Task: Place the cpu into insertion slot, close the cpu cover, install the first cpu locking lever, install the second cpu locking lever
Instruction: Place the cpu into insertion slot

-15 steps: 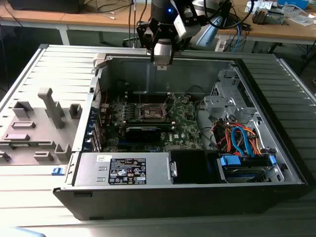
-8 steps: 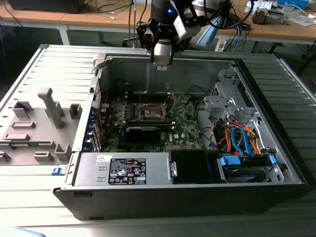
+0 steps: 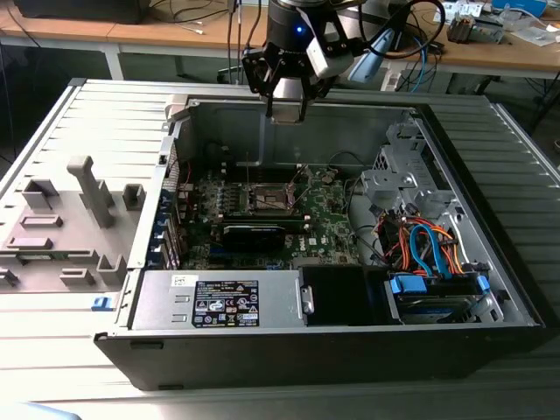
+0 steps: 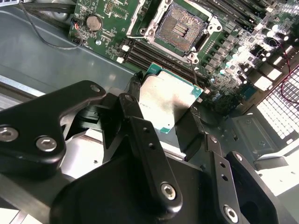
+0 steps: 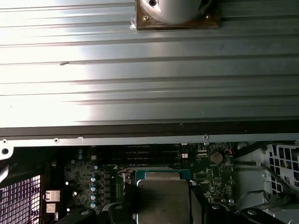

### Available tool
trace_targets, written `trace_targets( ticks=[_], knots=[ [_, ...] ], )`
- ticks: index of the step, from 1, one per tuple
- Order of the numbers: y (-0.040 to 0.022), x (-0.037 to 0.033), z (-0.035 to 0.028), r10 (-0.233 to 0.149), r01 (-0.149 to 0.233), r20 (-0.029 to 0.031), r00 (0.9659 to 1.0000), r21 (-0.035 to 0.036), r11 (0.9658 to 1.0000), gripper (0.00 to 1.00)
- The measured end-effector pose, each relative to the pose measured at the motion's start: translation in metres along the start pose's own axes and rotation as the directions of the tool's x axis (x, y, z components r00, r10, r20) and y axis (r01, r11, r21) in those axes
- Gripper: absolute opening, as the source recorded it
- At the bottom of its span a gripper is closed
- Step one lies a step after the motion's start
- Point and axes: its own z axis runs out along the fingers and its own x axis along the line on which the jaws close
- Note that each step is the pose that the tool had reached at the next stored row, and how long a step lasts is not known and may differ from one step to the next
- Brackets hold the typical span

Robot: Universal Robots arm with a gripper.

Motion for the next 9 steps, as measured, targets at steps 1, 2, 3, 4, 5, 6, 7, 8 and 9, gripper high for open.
trace_targets(
  ticks=[1,2,3,4,5,6,7,8,9],
  knots=[
    [0.0,0.0,0.0002,0.0,0.0,0.0,1.0,0.0,1.0,0.55],
    [0.0,0.0,0.0005,0.0,0.0,0.0001,1.0,0.0,1.0,0.55],
    [-0.0001,0.0,0.0008,0.0,0.0,0.0001,1.0,0.0005,1.0,0.55],
    [-0.0001,0.0,0.001,0.0,0.0,0.0,1.0,0.0015,1.0,0.55],
    [-0.0002,0.0,0.0013,0.0,0.0,0.0001,1.0,0.0022,1.0,0.55],
    [-0.0011,0.0001,0.0017,0.0,0.0,0.0001,1.0,0.0033,1.0,0.55],
    [-0.0016,0.0001,0.0019,0.0,0.0,0.0002,1.0,0.0034,1.0,0.55],
    [-0.0023,0.0001,0.002,-0.001,0.001,0.0,1.0,0.0042,1.0,0.55],
    [-0.0027,0.0001,0.0022,-0.002,0.002,0.0,1.0,0.0044,1.0,0.55]
  ],
)
